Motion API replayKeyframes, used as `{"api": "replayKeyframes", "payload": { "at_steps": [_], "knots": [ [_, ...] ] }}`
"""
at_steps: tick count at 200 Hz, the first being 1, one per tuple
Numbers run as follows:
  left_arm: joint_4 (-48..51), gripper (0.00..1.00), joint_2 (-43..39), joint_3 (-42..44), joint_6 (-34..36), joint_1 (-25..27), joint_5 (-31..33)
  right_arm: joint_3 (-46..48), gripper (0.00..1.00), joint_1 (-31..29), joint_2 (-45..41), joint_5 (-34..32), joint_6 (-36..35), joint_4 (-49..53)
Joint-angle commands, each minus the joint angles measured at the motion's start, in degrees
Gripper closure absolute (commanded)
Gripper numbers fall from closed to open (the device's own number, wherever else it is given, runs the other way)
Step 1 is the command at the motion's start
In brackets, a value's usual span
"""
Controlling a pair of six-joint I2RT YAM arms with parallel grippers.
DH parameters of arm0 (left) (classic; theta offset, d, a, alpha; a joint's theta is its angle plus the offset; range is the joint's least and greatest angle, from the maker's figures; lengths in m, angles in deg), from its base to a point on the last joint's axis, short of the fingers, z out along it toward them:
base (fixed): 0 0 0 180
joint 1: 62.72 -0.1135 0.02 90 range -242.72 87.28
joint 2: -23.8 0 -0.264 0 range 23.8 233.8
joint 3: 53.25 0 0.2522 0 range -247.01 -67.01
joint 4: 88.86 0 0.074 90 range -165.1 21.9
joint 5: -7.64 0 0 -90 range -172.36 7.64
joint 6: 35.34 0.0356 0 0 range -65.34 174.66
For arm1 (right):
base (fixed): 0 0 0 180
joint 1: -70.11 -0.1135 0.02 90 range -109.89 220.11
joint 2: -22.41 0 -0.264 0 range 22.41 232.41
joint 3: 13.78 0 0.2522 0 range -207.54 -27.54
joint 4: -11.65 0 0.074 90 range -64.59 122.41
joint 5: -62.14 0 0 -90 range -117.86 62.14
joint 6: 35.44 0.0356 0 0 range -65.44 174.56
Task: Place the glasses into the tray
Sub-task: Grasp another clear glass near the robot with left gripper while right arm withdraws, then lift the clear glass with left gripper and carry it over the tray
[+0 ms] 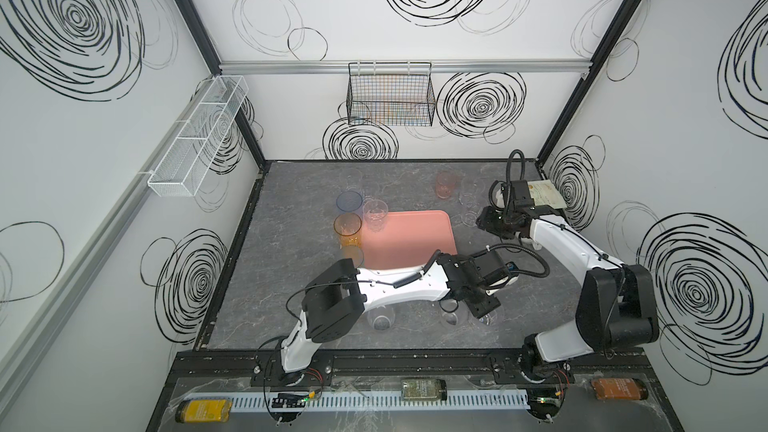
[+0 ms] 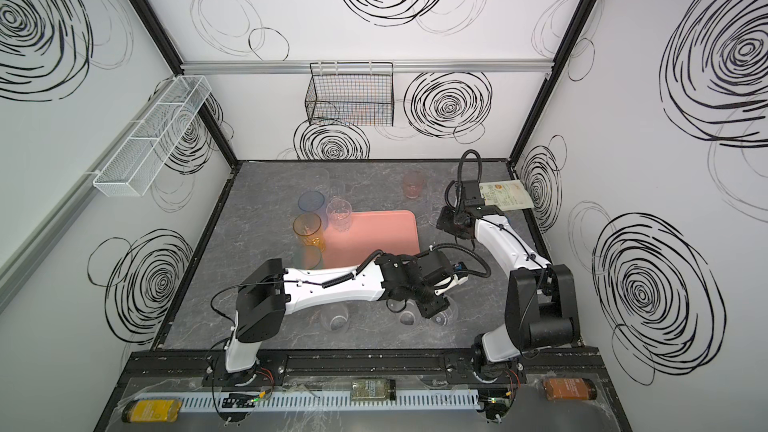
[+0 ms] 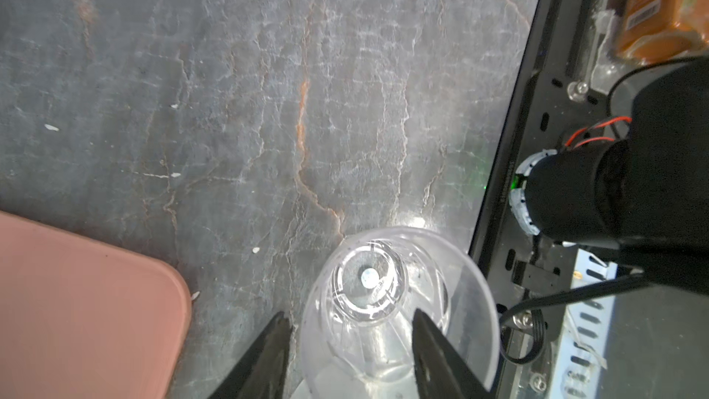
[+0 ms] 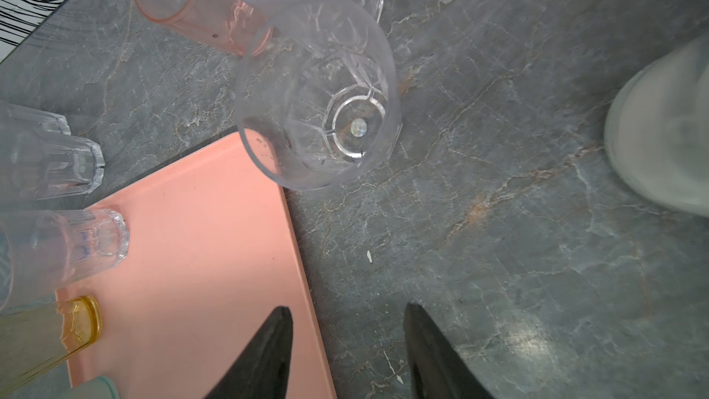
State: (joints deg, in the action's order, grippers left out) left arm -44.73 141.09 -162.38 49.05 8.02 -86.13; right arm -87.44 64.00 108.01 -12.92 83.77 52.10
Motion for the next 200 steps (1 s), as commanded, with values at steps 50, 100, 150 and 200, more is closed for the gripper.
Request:
{"api": "replayKeyframes", "payload": {
  "at_steps": [50, 100, 150, 200],
  "knots": [
    [0.5, 0.60, 4.5, -2.8, 1.7, 0.1, 3.9, 1.3, 0.48, 0.8, 0.5, 1.3, 0.2, -3.0],
    [0.8, 0.84, 5.6, -3.3, 2.3, 0.0, 4.2, 1.6, 0.48, 0.7, 1.2, 1.8, 0.2, -4.0],
    [-1.9, 1.00, 2.6, -2.0, 2.6, -1.7, 5.9, 1.0, 0.46, 0.7, 0.5, 2.4, -0.6, -4.5],
    [-8.5, 1.00, -5.1, 3.0, 1.9, -4.9, 6.6, -0.4, 0.30, 1.3, -0.2, 0.6, -0.7, -3.7]
  ]
}}
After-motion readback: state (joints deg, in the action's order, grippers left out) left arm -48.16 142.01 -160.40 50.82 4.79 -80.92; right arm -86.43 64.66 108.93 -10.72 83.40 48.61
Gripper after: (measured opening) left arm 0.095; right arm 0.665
